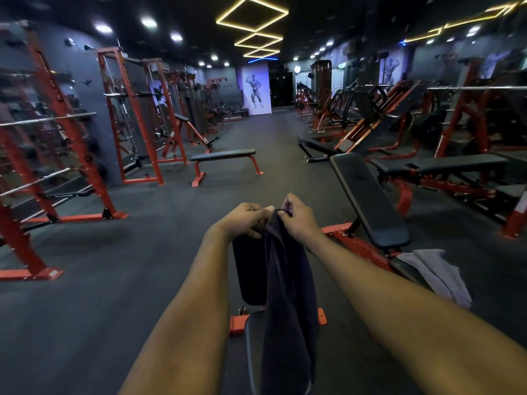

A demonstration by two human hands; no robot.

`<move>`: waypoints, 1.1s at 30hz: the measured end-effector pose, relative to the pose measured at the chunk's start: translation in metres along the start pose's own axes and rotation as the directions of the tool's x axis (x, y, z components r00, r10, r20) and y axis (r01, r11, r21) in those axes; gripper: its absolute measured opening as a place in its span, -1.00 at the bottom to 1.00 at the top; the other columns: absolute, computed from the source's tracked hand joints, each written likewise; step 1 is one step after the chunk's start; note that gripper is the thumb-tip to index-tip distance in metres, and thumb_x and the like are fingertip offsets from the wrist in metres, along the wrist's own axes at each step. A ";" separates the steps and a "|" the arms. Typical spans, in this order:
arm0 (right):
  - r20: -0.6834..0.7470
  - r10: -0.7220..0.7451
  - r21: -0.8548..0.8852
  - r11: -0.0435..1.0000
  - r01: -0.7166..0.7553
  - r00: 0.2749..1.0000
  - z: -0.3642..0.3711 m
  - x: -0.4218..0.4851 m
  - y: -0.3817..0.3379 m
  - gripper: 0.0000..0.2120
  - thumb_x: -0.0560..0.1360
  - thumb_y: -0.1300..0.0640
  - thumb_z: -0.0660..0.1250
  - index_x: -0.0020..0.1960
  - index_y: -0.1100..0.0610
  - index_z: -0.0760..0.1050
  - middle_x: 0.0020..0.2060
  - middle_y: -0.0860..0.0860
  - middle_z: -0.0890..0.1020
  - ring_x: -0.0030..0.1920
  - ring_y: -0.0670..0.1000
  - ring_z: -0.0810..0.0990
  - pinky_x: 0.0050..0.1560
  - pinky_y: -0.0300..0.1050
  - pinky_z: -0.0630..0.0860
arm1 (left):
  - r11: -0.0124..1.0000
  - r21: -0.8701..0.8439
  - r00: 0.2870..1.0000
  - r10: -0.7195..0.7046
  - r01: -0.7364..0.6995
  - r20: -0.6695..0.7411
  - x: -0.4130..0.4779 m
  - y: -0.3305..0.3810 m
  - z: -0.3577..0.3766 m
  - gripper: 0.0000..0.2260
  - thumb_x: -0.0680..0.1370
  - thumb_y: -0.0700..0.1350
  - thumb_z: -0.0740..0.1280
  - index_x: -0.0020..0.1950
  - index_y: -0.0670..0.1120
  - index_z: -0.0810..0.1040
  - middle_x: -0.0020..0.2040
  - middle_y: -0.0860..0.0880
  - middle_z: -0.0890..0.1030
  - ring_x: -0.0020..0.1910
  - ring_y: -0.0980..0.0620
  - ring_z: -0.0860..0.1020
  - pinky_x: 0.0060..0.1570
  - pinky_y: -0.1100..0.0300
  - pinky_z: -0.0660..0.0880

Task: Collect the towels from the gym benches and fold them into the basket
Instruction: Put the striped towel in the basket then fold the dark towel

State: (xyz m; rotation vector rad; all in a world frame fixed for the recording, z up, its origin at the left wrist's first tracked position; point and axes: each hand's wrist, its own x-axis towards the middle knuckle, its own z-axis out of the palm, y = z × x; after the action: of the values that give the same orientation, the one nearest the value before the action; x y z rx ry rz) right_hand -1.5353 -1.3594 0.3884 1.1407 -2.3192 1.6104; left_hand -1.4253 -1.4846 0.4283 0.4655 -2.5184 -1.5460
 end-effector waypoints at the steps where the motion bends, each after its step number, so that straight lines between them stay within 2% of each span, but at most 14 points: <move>1: -0.009 0.007 -0.004 1.000 -0.007 1.000 0.000 0.001 0.001 -0.85 0.46 0.24 0.36 -0.19 0.13 0.39 -0.47 -0.08 0.42 -0.44 -0.15 0.37 -0.42 -0.31 0.28 | 0.999 0.043 1.000 0.000 0.001 -0.002 0.001 0.000 0.000 -0.63 0.50 0.10 0.39 0.01 -0.22 0.57 -0.22 -0.05 0.63 -0.19 0.05 0.62 -0.21 0.17 0.58; 3: -0.009 0.012 -0.004 1.000 -0.012 1.000 -0.001 0.001 0.004 -0.85 0.46 0.23 0.37 -0.19 0.13 0.40 -0.44 -0.06 0.46 -0.42 -0.10 0.40 -0.40 -0.40 0.32 | 0.986 0.166 0.999 0.017 -0.010 -0.044 0.003 -0.002 0.002 -0.65 0.40 0.04 0.51 0.00 -0.19 0.59 -0.18 -0.06 0.66 -0.17 0.06 0.63 -0.22 0.18 0.60; 5: 0.005 0.024 -0.008 1.000 -0.024 1.000 -0.003 0.001 0.006 -0.86 0.46 0.20 0.39 -0.18 0.14 0.42 -0.39 -0.01 0.51 -0.37 -0.05 0.44 -0.38 -0.42 0.33 | 0.955 0.296 0.995 0.061 -0.034 -0.084 0.006 -0.001 0.004 -0.81 0.40 -0.14 0.51 -0.08 -0.17 0.58 -0.25 -0.04 0.63 -0.24 0.05 0.61 -0.17 0.13 0.63; 7: 0.037 0.045 -0.029 0.999 -0.044 0.998 -0.006 0.000 0.013 -0.83 0.46 0.16 0.41 -0.18 0.12 0.41 -0.36 0.00 0.53 -0.35 -0.06 0.45 -0.35 -0.38 0.34 | 0.910 0.413 0.990 0.096 -0.046 -0.101 0.007 0.004 0.003 -0.89 0.41 -0.23 0.47 -0.15 -0.12 0.57 -0.29 -0.02 0.60 -0.27 0.02 0.59 -0.19 0.15 0.61; 9: 0.150 0.051 -0.057 0.997 -0.043 0.987 -0.011 -0.001 0.022 -0.79 0.43 0.14 0.45 -0.20 0.08 0.40 -0.32 0.03 0.57 -0.31 -0.03 0.51 -0.27 -0.29 0.40 | 0.850 0.523 0.987 0.127 -0.058 -0.096 0.005 0.012 -0.003 -0.90 0.41 -0.24 0.43 -0.18 -0.08 0.56 -0.26 -0.02 0.60 -0.24 -0.01 0.58 -0.24 0.20 0.53; 11: 0.332 0.082 -0.125 0.991 -0.043 0.940 -0.018 -0.002 0.027 -0.79 0.38 0.13 0.50 -0.16 0.09 0.46 -0.19 0.09 0.64 -0.15 0.07 0.60 -0.12 -0.12 0.48 | 0.776 0.625 0.978 0.182 -0.079 -0.102 0.004 0.020 -0.013 -0.88 0.41 -0.29 0.35 -0.15 -0.08 0.55 -0.19 -0.06 0.63 -0.17 -0.06 0.58 -0.20 0.22 0.42; 13: 0.477 0.142 -0.262 0.965 -0.014 0.868 -0.027 -0.006 0.026 -0.75 0.36 0.08 0.53 -0.03 0.13 0.57 -0.07 0.07 0.66 -0.04 0.06 0.61 -0.05 -0.11 0.48 | 0.746 0.662 0.957 0.240 -0.074 -0.164 0.005 0.026 -0.021 -0.79 0.40 -0.34 0.24 -0.07 -0.09 0.50 -0.13 -0.10 0.62 -0.13 -0.11 0.56 -0.18 0.19 0.39; 16: 0.547 0.296 -0.442 0.897 -0.030 0.784 -0.043 -0.013 0.033 -0.63 0.32 -0.01 0.55 0.07 0.09 0.62 -0.04 0.02 0.68 -0.01 0.03 0.62 0.00 -0.11 0.54 | 0.763 0.645 0.892 0.255 0.052 -0.374 0.006 0.027 -0.039 -0.71 0.42 -0.37 0.18 0.09 -0.11 0.37 -0.08 -0.14 0.54 -0.15 -0.14 0.51 -0.18 0.05 0.42; 20: 0.500 0.535 -0.702 0.711 -0.044 0.681 -0.070 -0.023 0.047 -0.48 0.25 -0.03 0.60 0.15 0.10 0.63 0.06 0.05 0.70 0.06 0.08 0.65 0.10 -0.05 0.59 | 0.723 0.611 0.697 0.255 0.323 -0.670 -0.007 0.024 -0.066 -0.71 0.49 -0.34 0.18 0.14 -0.06 0.41 -0.02 -0.25 0.56 0.00 -0.29 0.53 0.05 -0.11 0.48; 23: 0.363 0.587 -0.807 0.586 -0.071 0.724 -0.079 -0.024 0.055 -0.43 0.24 -0.10 0.56 0.19 0.08 0.61 0.08 0.05 0.68 0.09 0.08 0.65 0.07 -0.09 0.58 | 0.697 0.549 0.618 0.191 0.462 -0.763 -0.014 0.020 -0.069 -0.76 0.58 -0.29 0.14 0.18 -0.10 0.47 0.09 -0.28 0.52 0.14 -0.30 0.45 0.13 -0.12 0.43; 26: 0.224 0.580 -0.786 0.583 -0.207 0.783 -0.078 -0.020 0.047 -0.38 0.30 -0.15 0.49 0.27 0.13 0.53 0.19 0.10 0.61 0.16 0.11 0.61 0.08 -0.12 0.57 | 0.703 0.504 0.594 0.143 0.502 -0.791 -0.015 0.007 -0.058 -0.74 0.59 -0.31 0.12 0.18 -0.11 0.50 0.12 -0.28 0.51 0.14 -0.28 0.45 0.16 -0.13 0.45; 29: 0.196 0.652 -0.749 0.582 -0.317 0.733 -0.077 -0.016 0.040 -0.43 0.41 -0.03 0.47 0.32 0.20 0.47 0.34 0.19 0.49 0.24 0.16 0.55 0.10 -0.09 0.56 | 0.713 0.484 0.605 0.105 0.508 -0.790 -0.019 -0.009 -0.048 -0.73 0.57 -0.33 0.11 0.15 -0.11 0.50 0.11 -0.27 0.51 0.11 -0.27 0.46 0.12 -0.12 0.46; 31: 0.150 0.624 -0.810 0.522 -0.268 0.767 -0.077 -0.018 0.039 -0.49 0.40 0.03 0.44 0.32 0.12 0.46 0.31 0.14 0.52 0.24 0.16 0.56 0.00 -0.06 0.52 | 0.722 0.476 0.605 0.100 0.502 -0.790 -0.023 -0.017 -0.046 -0.79 0.56 -0.34 0.13 0.05 -0.13 0.50 0.07 -0.25 0.53 0.07 -0.26 0.48 0.07 -0.11 0.47; 33: 0.131 0.573 -0.872 0.455 -0.181 0.809 -0.073 -0.023 0.041 -0.50 0.41 0.09 0.37 0.34 0.04 0.42 0.26 0.10 0.55 0.25 0.15 0.55 0.01 -0.03 0.48 | 0.741 0.464 0.604 0.099 0.486 -0.791 -0.025 -0.022 -0.045 -0.82 0.54 -0.34 0.15 -0.02 -0.12 0.48 0.00 -0.22 0.55 -0.01 -0.22 0.51 0.00 -0.10 0.50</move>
State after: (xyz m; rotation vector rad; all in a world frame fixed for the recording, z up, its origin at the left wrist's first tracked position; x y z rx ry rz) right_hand -1.5678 -1.2799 0.3785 0.7326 -3.1850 0.0414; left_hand -1.3854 -1.5230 0.4305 1.2506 -2.1674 -0.2196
